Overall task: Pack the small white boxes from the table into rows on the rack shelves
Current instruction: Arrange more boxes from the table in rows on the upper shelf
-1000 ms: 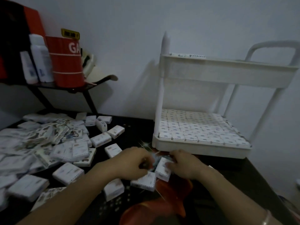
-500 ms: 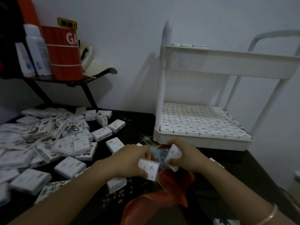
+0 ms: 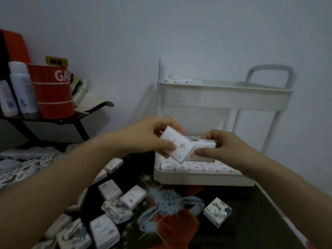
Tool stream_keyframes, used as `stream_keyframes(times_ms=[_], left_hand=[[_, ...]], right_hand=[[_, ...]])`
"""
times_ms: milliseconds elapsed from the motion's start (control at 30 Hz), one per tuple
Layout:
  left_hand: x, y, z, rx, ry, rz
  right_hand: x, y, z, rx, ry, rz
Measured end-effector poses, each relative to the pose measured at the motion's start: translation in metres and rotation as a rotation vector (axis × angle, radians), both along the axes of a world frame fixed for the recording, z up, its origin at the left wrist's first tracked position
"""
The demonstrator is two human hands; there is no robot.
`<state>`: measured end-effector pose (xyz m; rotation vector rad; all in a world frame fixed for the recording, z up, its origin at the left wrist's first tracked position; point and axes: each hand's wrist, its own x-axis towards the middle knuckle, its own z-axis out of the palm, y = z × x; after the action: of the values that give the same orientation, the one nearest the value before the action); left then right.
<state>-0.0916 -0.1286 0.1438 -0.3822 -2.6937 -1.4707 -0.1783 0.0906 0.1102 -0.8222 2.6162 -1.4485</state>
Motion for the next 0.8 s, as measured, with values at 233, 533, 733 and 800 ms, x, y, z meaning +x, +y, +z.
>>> stream_keyframes(times_ms=[233,533,733,800], left_hand=[[-0.051,0.013,0.138,-0.082,0.163,0.093],[-0.159,0.011,0.205,-0.262,0.367,0.301],[-0.228,0.016,0.208,-0.500,0.371,0.332],[-0.245,0.018,0.207,-0.599,0.332,0.310]], right_hand=[[-0.020,0.014,0.086,-0.201,-0.019,0.037],[-0.081,0.002,0.159,-0.282,0.028,0.045],[-0.136,-0.011,0.182,-0.284,0.065,-0.020],[-0.154,-0.016,0.188,-0.269,0.071,-0.059]])
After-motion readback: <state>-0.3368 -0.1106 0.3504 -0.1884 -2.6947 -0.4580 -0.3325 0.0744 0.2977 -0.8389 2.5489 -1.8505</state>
